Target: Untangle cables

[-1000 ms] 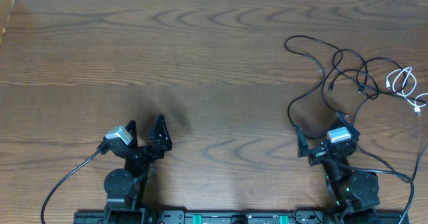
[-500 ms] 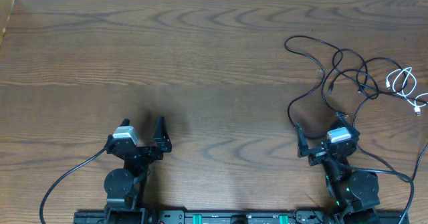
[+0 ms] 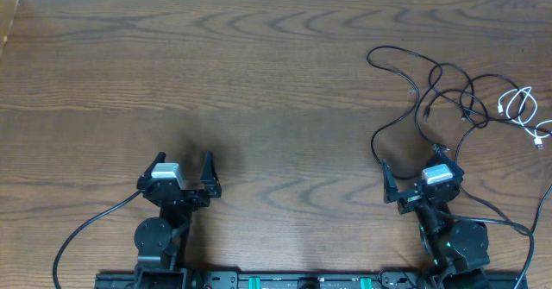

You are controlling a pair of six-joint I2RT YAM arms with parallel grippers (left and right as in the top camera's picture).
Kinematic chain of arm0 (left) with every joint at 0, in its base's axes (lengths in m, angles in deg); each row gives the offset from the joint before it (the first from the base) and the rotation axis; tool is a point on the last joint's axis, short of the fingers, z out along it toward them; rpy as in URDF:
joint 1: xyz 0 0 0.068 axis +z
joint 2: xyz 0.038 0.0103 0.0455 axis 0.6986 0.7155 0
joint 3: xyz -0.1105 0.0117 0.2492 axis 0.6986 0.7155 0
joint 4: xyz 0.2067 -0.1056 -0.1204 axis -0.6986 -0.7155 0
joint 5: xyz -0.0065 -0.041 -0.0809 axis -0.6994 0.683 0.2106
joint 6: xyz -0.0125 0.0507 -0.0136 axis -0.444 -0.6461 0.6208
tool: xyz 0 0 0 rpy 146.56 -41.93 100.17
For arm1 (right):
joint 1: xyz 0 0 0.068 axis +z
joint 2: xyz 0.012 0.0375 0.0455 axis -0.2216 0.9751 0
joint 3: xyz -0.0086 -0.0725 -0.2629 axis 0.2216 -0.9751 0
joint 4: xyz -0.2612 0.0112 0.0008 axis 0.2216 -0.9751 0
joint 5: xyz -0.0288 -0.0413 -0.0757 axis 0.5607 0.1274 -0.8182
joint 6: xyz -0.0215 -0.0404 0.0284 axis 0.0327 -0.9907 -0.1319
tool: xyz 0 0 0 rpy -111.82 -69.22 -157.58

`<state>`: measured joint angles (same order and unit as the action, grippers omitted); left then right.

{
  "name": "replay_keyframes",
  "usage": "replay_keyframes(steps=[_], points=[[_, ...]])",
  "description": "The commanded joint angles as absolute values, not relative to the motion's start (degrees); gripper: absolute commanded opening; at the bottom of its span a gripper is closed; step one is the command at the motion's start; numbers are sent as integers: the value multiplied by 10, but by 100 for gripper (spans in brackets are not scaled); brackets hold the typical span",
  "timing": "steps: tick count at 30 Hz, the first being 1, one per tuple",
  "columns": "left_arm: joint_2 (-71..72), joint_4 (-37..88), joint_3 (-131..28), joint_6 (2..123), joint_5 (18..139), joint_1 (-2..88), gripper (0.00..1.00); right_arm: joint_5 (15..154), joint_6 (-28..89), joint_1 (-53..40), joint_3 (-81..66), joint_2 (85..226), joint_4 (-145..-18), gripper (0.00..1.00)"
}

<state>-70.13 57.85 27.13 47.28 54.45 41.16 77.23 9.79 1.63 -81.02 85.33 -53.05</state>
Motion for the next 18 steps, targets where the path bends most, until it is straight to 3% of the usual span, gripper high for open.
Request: replay_keyframes(steps=[1,18], points=[[-702,561,282,454,540,410,99,775,104,19,-811,849,-533,99],[-693,561,282,454,540,410,99,775,104,19,-811,849,-532,99]])
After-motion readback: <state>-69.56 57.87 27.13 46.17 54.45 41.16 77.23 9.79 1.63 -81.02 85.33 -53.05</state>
